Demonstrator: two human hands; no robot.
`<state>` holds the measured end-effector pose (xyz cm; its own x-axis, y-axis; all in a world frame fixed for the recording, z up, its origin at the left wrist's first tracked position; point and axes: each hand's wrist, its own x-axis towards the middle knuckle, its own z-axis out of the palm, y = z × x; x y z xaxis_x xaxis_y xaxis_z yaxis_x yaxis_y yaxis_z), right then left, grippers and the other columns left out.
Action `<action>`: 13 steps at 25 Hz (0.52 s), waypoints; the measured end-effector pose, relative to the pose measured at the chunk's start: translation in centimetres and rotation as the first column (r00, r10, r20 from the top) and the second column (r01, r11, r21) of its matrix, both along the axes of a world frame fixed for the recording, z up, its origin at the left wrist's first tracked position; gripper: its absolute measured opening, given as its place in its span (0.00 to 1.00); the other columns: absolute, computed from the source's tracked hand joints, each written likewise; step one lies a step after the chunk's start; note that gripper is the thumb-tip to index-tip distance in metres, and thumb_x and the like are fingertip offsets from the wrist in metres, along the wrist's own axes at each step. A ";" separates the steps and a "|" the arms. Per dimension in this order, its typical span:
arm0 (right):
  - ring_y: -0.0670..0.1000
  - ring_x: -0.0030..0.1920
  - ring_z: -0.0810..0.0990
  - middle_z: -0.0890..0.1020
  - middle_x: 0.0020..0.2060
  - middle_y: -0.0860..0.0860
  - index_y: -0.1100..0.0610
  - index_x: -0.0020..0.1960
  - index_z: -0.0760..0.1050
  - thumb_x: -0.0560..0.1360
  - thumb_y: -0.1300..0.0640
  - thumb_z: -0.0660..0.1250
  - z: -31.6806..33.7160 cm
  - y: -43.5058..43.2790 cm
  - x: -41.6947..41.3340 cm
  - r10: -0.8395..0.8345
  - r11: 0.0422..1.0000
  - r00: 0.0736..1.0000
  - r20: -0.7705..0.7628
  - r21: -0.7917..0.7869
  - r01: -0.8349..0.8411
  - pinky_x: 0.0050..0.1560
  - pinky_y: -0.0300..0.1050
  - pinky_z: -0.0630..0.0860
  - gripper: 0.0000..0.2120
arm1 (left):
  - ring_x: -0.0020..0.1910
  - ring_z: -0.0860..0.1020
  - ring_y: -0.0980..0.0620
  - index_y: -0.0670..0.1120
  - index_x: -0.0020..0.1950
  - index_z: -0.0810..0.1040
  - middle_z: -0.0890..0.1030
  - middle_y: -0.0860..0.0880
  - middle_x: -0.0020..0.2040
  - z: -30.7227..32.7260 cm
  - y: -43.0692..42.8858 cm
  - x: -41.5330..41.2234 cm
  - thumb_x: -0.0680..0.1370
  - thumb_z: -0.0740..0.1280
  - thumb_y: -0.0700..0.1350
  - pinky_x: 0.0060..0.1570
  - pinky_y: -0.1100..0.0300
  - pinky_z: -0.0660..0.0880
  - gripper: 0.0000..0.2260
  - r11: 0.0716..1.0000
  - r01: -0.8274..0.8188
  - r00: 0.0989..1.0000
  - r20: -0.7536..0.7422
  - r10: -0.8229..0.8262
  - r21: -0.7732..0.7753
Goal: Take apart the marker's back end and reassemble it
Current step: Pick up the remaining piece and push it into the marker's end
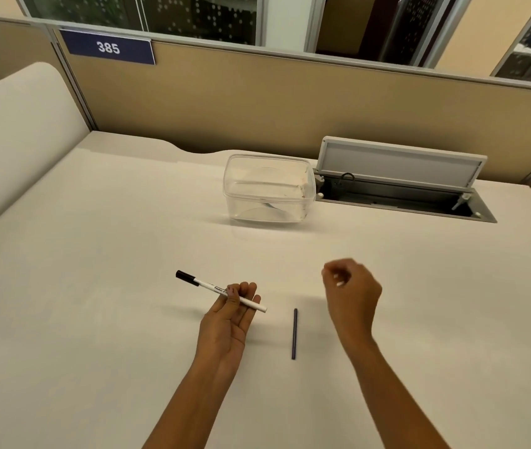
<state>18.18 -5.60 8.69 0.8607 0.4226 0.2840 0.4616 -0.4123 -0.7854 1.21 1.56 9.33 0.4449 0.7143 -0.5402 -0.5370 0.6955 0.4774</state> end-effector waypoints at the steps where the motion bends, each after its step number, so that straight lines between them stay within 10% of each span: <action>1: 0.49 0.34 0.78 0.81 0.33 0.52 0.56 0.39 0.79 0.69 0.64 0.71 -0.9 -1.1 -1.0 0.014 0.999 0.998 -0.067 -0.046 -0.017 0.38 0.41 0.74 0.04 | 0.41 0.85 0.51 0.37 0.49 0.76 0.85 0.47 0.38 0.1 -0.3 -0.1 0.79 0.60 0.38 0.44 0.56 0.82 0.07 1.000 0.010 1.000 -0.001 -0.010 0.003; 13: 0.51 0.42 0.77 0.79 0.41 0.51 0.58 0.45 0.74 0.74 0.50 0.69 -3.7 -4.0 -6.7 0.145 0.871 0.980 -0.136 -0.453 -0.192 0.39 0.38 0.68 0.11 | 0.40 0.85 0.51 0.38 0.48 0.77 0.85 0.46 0.37 1.4 -2.0 -0.4 0.79 0.61 0.38 0.45 0.55 0.81 0.07 0.999 0.022 1.000 0.011 -0.023 0.031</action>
